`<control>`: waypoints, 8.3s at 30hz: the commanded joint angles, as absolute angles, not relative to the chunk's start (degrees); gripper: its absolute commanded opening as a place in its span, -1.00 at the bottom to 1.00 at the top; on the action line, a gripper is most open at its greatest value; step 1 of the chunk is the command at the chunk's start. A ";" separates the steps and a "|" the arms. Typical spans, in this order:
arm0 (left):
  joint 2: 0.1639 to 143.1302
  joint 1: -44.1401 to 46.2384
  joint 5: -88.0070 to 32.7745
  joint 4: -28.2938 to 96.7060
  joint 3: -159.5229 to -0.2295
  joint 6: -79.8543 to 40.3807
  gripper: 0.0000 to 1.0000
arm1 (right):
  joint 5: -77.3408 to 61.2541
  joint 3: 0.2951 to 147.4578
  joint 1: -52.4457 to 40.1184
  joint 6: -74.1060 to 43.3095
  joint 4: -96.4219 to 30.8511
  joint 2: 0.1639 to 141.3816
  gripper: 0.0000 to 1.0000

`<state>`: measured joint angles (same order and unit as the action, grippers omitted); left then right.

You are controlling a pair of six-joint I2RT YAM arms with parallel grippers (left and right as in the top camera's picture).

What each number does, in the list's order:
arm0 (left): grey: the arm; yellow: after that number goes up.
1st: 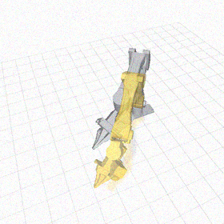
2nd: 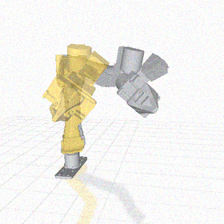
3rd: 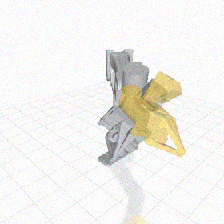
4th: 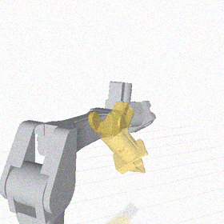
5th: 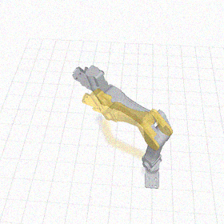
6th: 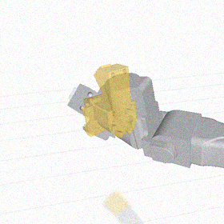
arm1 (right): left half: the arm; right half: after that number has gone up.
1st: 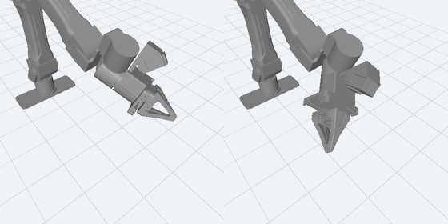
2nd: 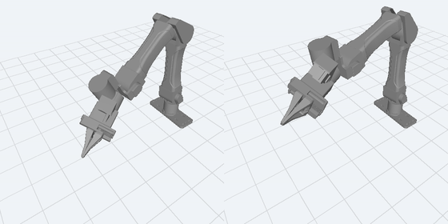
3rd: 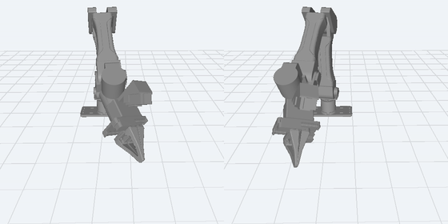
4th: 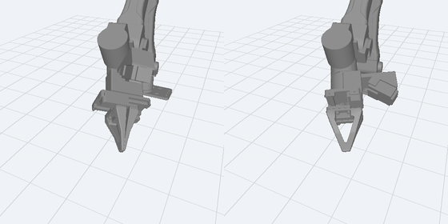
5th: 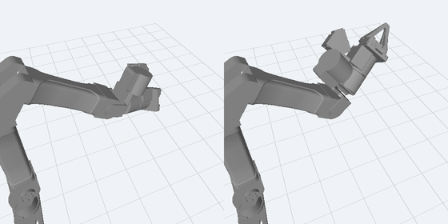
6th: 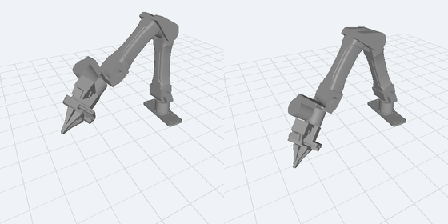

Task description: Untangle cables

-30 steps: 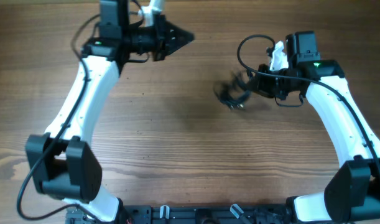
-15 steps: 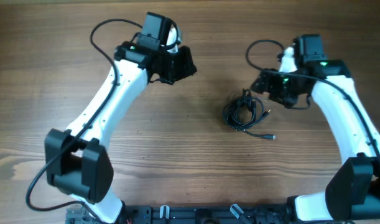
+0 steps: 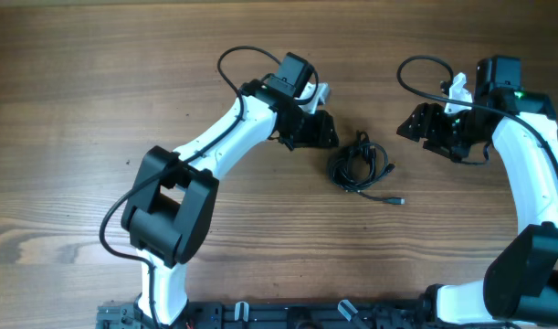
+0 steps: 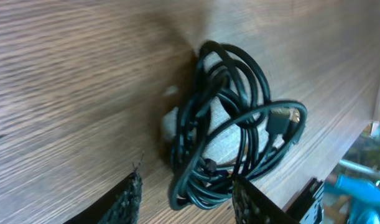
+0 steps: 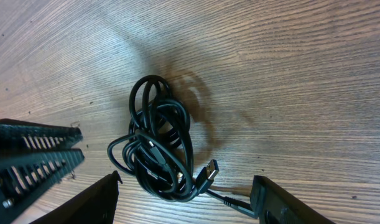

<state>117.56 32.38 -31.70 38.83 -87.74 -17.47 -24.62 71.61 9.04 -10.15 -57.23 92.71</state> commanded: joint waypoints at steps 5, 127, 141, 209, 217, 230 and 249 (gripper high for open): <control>122.19 35.42 -28.88 39.00 -87.96 -12.21 -0.08 | -25.98 72.42 8.82 -8.97 -57.52 91.77 0.41; 104.75 33.23 -15.73 45.87 -90.65 -123.52 -0.92 | -24.84 76.44 -2.72 -21.08 -53.04 79.70 0.60; 108.66 31.79 -8.88 47.42 -90.65 -47.79 0.47 | -24.84 76.42 -2.72 -19.44 -55.90 80.47 0.58; 115.02 19.68 -65.78 58.33 -106.63 -40.73 -0.92 | -20.64 76.47 -14.76 -34.22 -33.28 87.02 -0.91; 115.02 19.38 -52.25 59.94 -106.63 -35.94 -0.92 | -32.14 76.51 -3.92 -27.27 -34.94 75.33 -0.91; 115.02 19.38 -15.81 67.13 -106.63 -31.70 -0.92 | -67.29 76.51 24.38 -26.22 -38.59 70.48 -0.92; 115.02 19.38 -68.60 45.56 -106.63 -21.39 -0.92 | -40.05 76.49 -0.34 -25.63 -45.76 72.40 0.22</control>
<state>116.25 19.22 -59.90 46.22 -105.95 -23.05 -47.31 75.59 4.05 -21.98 -46.68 71.70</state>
